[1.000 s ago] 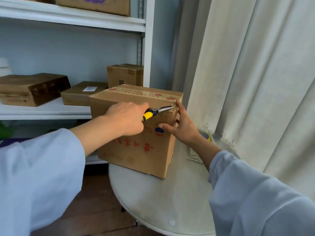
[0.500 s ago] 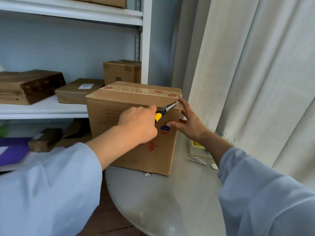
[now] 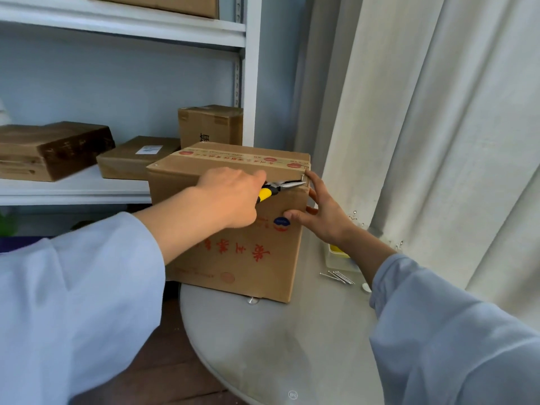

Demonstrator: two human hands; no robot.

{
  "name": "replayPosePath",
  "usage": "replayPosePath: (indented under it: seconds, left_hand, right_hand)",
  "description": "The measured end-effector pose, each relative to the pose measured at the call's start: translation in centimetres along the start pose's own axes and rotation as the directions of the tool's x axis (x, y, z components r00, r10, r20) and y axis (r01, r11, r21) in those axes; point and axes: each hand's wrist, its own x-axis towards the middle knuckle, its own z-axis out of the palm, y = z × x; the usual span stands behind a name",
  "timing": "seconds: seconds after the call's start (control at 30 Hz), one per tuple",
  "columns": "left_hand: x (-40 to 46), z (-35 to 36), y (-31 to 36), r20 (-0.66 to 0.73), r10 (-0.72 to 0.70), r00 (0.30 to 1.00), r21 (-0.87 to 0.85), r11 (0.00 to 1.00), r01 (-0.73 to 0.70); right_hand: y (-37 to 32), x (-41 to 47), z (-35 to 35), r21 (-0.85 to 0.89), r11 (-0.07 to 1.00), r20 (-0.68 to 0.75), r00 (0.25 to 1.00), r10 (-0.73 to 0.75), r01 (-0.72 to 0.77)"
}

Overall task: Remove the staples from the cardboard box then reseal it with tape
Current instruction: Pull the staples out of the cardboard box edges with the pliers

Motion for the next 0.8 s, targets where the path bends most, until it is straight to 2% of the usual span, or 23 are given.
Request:
replayPosePath:
  seconds: [0.2,0.3,0.43,0.53,0.67,0.8]
  left_hand:
    - [0.1,-0.1,-0.2,0.079,-0.019,0.997,-0.153,0.988,0.031]
    - [-0.7,1.6,1.2,0.016,-0.077,0.997,-0.249,0.965,0.078]
    - [-1.7,3.0,2.8,-0.064,-0.120,0.991,-0.277,0.956,0.098]
    - [-1.7,2.9,2.4,-0.034,-0.084,0.996,-0.239,0.968,0.074]
    - [-0.6,1.0,1.0,0.004,-0.034,0.999,-0.071,0.997,0.034]
    - [0.5,-0.7,-0.2,0.066,0.025,0.997,0.005,1.000,-0.025]
  right_hand:
    - [0.4,0.1,0.1,-0.005,1.000,-0.003,1.000,0.001,-0.001]
    - [0.5,0.2,0.0,-0.022,1.000,-0.008,1.000,-0.002,0.001]
    - [0.3,0.2,0.1,-0.031,1.000,-0.011,1.000,-0.003,0.003]
    - [0.3,0.0,0.3,-0.035,0.999,-0.009,1.000,-0.008,0.008]
    - [0.2,0.0,0.1,-0.013,1.000,0.002,1.000,-0.019,0.019]
    - [0.1,-0.1,0.1,0.021,1.000,0.015,1.000,-0.021,0.021]
